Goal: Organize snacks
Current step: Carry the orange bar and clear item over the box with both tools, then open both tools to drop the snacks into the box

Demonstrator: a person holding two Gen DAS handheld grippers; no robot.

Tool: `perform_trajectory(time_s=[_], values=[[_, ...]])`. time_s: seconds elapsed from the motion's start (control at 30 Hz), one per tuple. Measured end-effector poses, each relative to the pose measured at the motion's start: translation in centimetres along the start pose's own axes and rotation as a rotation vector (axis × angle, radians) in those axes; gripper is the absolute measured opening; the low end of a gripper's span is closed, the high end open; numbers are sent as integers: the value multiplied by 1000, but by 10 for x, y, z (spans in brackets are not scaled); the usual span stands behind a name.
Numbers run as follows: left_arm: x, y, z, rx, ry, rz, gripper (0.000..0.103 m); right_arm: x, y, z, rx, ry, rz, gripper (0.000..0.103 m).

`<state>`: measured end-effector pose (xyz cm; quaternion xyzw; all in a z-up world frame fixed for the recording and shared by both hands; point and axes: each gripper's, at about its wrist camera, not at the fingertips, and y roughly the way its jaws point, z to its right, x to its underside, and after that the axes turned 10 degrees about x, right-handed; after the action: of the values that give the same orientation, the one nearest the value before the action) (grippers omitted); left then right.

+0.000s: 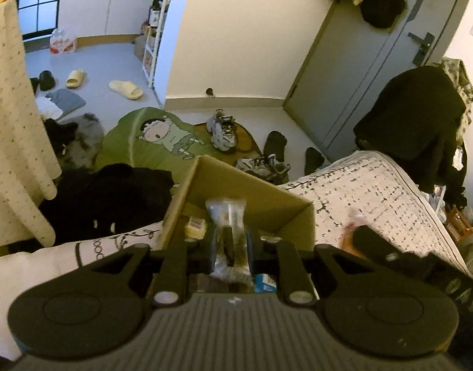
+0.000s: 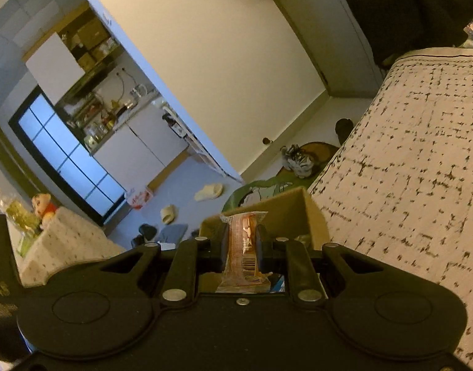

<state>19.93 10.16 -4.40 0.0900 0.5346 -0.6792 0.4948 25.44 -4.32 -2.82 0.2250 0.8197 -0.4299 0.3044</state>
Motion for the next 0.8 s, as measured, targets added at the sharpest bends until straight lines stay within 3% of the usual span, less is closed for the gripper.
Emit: perform_trajectory(time_s=[0.23,0.33,0.5,0.67,0.8], values=[[-5,-9,-12,-3,-27,-4,23,5,0,1,26,23,-8,18],[-6,-15,-13,-11,-33,4,24,3,2,6,17,56,-25,28],[-8,-28,-12,-31,-24,16,33,-1,-9,8,20,71,3,56],[-11,-42,-6,-48,-6,38,54,-5,-21,12,71,82,49,82],[-12,-54,0,-77,15,63,71,-9,-29,17,133,78,88,86]])
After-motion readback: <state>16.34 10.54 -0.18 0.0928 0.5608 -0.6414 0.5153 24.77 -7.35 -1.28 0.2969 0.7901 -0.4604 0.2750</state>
